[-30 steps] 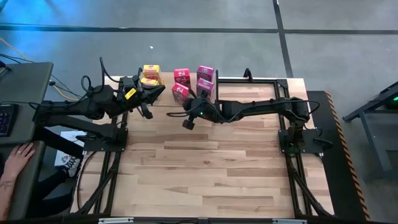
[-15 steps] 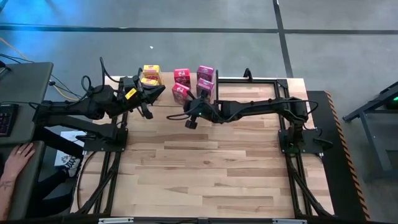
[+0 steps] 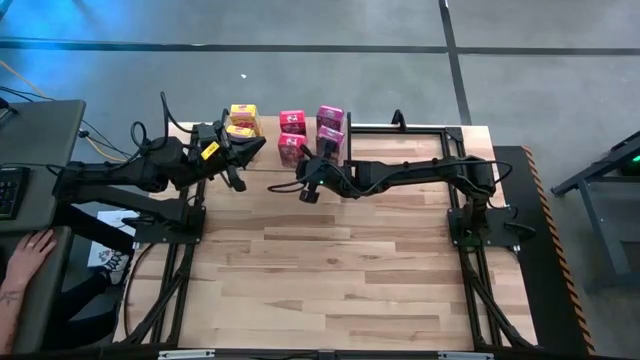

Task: Stack cereal on shelf
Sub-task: Put the red cereal box on the shelf aligned with the other red cereal box, then return to Home Position

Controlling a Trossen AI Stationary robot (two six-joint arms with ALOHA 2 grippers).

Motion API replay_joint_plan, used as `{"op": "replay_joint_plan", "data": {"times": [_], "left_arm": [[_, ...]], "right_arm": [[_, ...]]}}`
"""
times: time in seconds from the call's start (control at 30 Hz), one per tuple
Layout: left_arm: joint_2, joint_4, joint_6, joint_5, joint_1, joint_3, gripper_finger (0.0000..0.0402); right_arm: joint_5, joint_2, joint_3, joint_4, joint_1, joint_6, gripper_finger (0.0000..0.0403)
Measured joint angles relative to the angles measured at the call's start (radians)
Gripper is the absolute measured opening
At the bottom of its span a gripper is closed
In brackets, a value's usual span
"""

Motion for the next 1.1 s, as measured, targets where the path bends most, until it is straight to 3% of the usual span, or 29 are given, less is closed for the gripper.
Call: {"op": "replay_joint_plan", "data": {"times": [0.33, 0.63, 0.8, 0.93, 1.1], "left_arm": [[0.000, -0.011, 0.048, 0.007, 0.000, 0.000, 0.0000], [-0.064, -0.078, 0.121, 0.019, 0.000, 0.000, 0.0000], [-0.094, -0.153, 0.098, 0.126, 0.000, 0.000, 0.0000], [-0.096, -0.160, 0.089, 0.171, 0.000, -0.017, 0.0000], [-0.121, 0.061, 0.050, 0.216, 0.000, -0.161, 0.0000]], "right_arm": [[0.029, -0.001, 0.000, -0.035, 0.000, 0.029, 0.0000], [-0.127, -0.066, 0.001, -0.219, 0.019, 0.283, 0.0000], [-0.158, -0.119, -0.007, -0.325, 0.036, 0.367, 0.0000], [-0.158, -0.194, -0.083, -0.382, 0.054, 0.427, 0.0000], [-0.187, -0.374, -0.307, -0.349, 0.071, 0.568, 0.0000]]}}
